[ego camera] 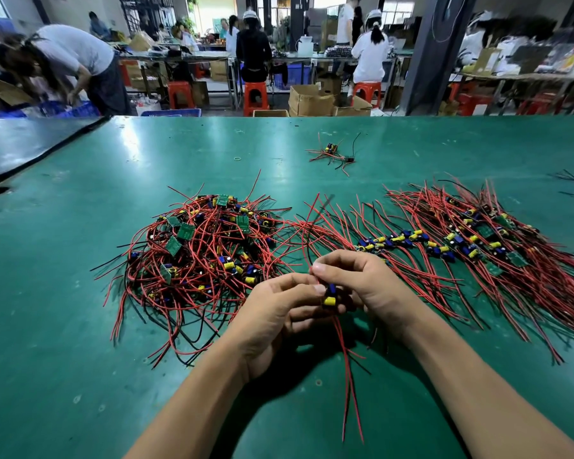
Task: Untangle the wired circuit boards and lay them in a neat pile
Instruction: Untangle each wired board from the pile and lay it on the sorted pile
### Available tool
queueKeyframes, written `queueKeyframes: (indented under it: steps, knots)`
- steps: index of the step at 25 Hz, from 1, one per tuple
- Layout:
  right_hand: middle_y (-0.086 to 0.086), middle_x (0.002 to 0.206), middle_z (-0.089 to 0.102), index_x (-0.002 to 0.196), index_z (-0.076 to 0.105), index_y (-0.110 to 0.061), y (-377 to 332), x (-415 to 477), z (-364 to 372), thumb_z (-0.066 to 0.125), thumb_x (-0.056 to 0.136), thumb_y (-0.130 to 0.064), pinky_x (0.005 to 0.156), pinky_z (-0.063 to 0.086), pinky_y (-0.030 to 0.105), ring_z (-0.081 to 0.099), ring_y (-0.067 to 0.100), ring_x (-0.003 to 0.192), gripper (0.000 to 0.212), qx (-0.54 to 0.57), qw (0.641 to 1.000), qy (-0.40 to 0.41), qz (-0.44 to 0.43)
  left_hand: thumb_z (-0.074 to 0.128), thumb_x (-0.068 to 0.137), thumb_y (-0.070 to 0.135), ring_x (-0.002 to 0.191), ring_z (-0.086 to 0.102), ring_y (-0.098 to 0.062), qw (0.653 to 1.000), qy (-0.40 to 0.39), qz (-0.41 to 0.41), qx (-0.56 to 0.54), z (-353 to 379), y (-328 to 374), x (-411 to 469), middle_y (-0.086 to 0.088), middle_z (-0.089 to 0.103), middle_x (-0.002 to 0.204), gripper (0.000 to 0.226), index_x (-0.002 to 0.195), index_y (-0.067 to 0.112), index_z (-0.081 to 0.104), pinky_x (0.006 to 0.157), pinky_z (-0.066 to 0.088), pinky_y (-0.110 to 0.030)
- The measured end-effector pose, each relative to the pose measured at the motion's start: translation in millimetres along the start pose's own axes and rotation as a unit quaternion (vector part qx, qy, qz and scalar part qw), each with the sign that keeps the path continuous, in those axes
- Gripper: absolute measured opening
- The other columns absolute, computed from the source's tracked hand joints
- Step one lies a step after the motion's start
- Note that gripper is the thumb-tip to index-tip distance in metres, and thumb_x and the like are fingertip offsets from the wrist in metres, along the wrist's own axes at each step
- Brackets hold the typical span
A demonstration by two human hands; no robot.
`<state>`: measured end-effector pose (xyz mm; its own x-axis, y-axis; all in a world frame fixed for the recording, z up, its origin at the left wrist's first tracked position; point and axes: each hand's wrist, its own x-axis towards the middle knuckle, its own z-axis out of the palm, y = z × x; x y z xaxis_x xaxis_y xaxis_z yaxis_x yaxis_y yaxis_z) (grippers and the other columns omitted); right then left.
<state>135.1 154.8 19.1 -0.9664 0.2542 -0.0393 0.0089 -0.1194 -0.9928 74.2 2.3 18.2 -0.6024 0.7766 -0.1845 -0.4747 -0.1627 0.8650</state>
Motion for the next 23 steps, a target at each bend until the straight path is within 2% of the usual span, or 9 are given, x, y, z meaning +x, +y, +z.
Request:
queueKeyframes:
  steps: [4,7,10,14,17,19,23]
  knots:
    - [0.009,0.091,0.076,0.097,0.079,-0.014,1.3,-2.1,-2.5,0.079,0.073,-0.031,0.055,0.053,0.022,0.068,0.014,0.074,0.030,-0.015,1.000,-0.020,0.010,0.058,0.088,0.002,0.073,0.073,-0.025,0.995,0.019,0.020,0.092,0.0,-3.7,0.9,-0.014,0.075,0.090,0.025,0.081,0.015,0.079,0.065,0.056,-0.025]
    - [0.012,0.094,0.076,0.100,0.078,-0.010,0.3,-3.0,-1.4,0.077,0.077,-0.031,0.062,0.054,0.023,0.069,0.016,0.078,0.030,-0.057,0.998,-0.022,0.002,0.056,0.091,0.002,0.067,0.072,-0.025,0.995,0.045,0.020,0.092,1.5,-4.3,1.1,-0.016,0.072,0.084,0.027,0.078,0.012,0.077,0.063,0.058,-0.028]
    - [0.009,0.084,0.072,0.096,0.076,-0.003,0.8,-2.2,2.2,0.075,0.084,-0.018,0.055,0.051,0.020,0.064,0.014,0.070,0.020,-0.067,0.997,0.020,-0.019,0.056,0.092,0.001,0.067,0.072,-0.028,0.995,0.050,0.016,0.089,3.1,-5.4,2.7,-0.018,0.072,0.083,0.028,0.075,0.011,0.076,0.065,0.060,-0.034]
    - [0.007,0.059,0.058,0.080,0.071,-0.010,2.7,-0.8,8.9,0.072,0.088,-0.019,0.039,0.041,0.019,0.049,0.012,0.041,0.013,0.049,0.996,0.069,0.037,0.061,0.090,0.001,0.073,0.073,-0.030,0.996,0.052,0.005,0.070,4.6,-5.6,4.0,-0.023,0.073,0.088,0.018,0.082,0.005,0.076,0.070,0.061,-0.038]
    - [-0.002,0.047,0.048,0.082,0.064,-0.006,2.7,3.7,7.8,0.071,0.087,-0.017,0.033,0.031,0.015,0.038,0.005,0.033,0.014,0.093,0.989,0.105,0.040,0.059,0.090,0.002,0.069,0.072,-0.028,0.996,0.039,0.003,0.078,3.9,-5.1,5.0,-0.021,0.073,0.084,0.023,0.078,0.008,0.078,0.067,0.061,-0.034]
    - [-0.006,0.048,0.044,0.088,0.060,-0.002,1.8,7.3,3.5,0.072,0.083,-0.017,0.033,0.023,0.015,0.029,0.003,0.035,0.020,0.120,0.985,0.126,0.016,0.058,0.090,0.002,0.064,0.071,-0.027,0.996,0.026,0.001,0.087,4.1,-4.2,3.7,-0.020,0.072,0.081,0.023,0.077,0.007,0.076,0.063,0.060,-0.031]
    - [-0.006,0.053,0.036,0.089,0.059,-0.004,0.7,9.9,-3.4,0.074,0.073,-0.025,0.033,0.020,0.016,0.026,0.003,0.035,0.031,0.165,0.973,0.163,-0.003,0.056,0.089,0.001,0.061,0.069,-0.025,0.996,0.001,-0.005,0.087,6.2,-3.9,1.4,-0.019,0.070,0.078,0.023,0.078,0.006,0.076,0.060,0.059,-0.028]
